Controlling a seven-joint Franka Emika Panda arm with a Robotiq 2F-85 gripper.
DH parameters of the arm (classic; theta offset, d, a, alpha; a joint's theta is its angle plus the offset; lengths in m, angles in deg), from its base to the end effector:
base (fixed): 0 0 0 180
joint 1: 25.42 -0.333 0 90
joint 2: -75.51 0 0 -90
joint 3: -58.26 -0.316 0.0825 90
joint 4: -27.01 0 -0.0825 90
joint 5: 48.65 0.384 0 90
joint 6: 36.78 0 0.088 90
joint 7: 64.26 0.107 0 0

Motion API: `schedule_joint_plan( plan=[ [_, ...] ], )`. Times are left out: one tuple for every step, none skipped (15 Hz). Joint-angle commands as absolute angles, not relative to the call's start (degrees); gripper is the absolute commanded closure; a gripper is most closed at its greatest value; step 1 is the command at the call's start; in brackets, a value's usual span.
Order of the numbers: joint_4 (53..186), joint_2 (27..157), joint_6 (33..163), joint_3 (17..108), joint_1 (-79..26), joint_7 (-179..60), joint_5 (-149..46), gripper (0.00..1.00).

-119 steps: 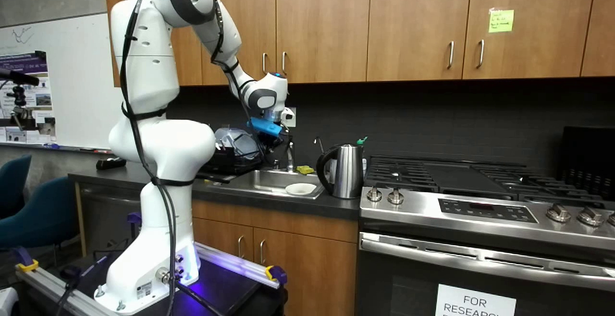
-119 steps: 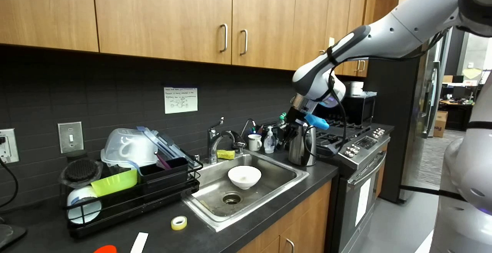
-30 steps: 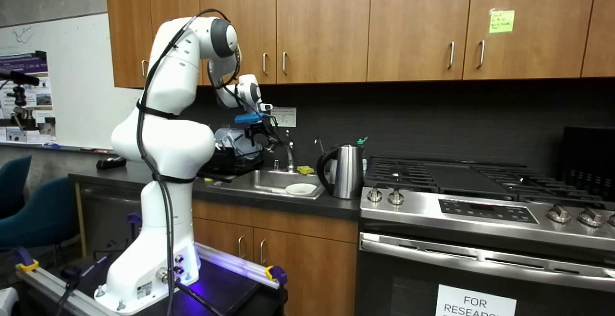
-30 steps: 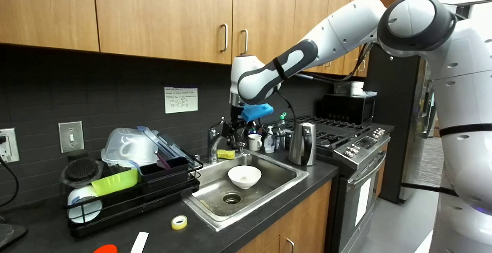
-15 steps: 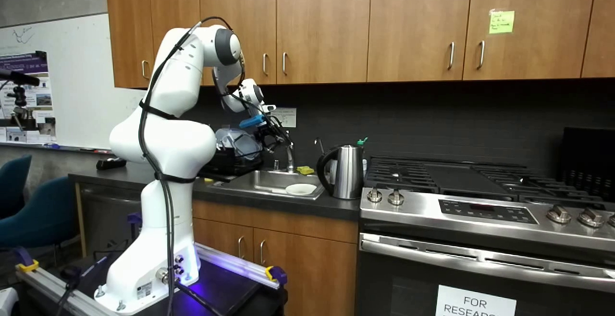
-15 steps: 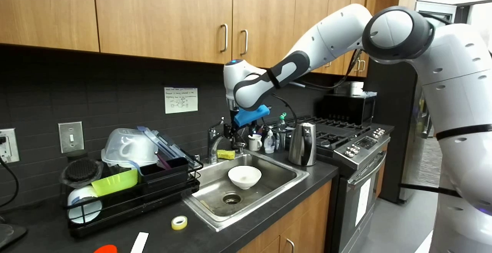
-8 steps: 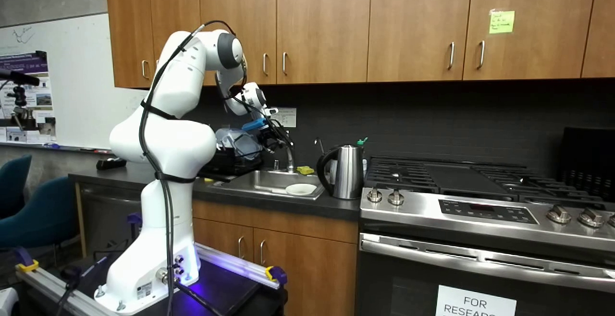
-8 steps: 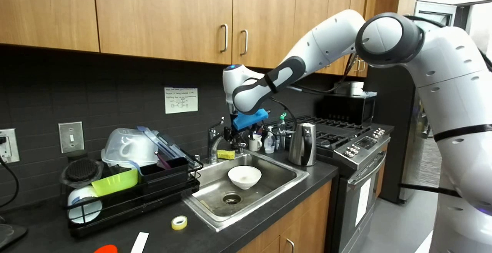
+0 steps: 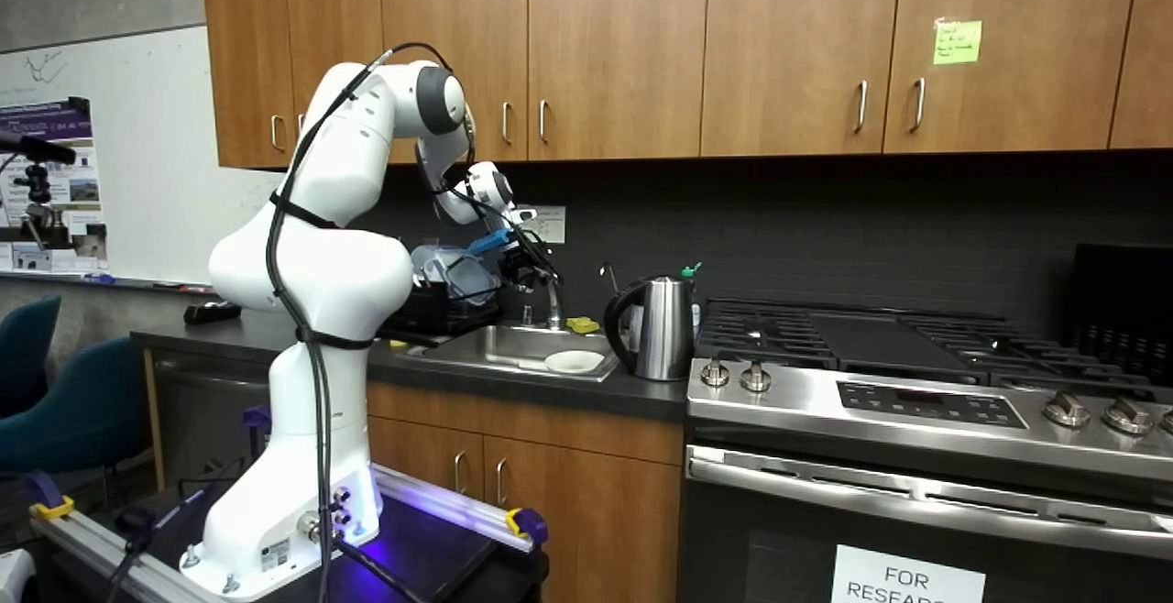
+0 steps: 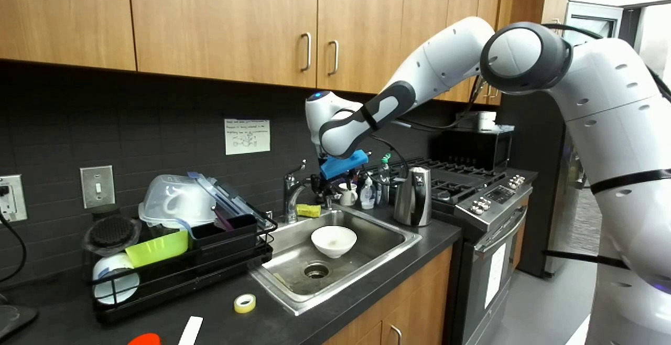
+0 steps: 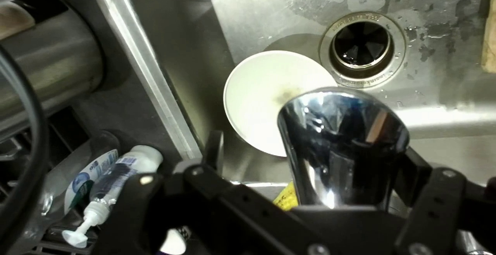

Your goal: Push the faucet to the right.

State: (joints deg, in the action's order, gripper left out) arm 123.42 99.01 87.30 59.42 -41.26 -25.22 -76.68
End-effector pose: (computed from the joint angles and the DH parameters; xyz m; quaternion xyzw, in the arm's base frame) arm 0.6559 0.1542 0.3738 0.9741 -0.0780 0.1258 0.1709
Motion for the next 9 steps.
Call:
schedule_joint_plan(
  plan=[
    [122.9,98.7,85.1,61.4,-41.5,-23.2,-79.5,0.00],
    [123.0,98.6,84.8,61.6,-41.4,-22.9,-79.8,0.00],
    [123.3,98.4,84.7,61.9,-41.2,-22.6,-80.2,0.00],
    [123.5,98.3,84.5,62.2,-41.1,-22.3,-80.6,0.00],
    [123.8,98.1,84.4,62.5,-41.0,-22.1,-80.8,0.00],
    [124.0,98.0,84.5,62.7,-40.8,-21.9,-81.1,0.00],
    [124.2,97.7,84.5,63.0,-40.6,-21.7,-81.3,0.00],
    [124.3,97.6,84.4,63.2,-40.5,-21.6,-81.5,0.00],
    [124.4,97.6,84.4,63.5,-40.4,-21.5,-81.7,0.00]
  ],
)
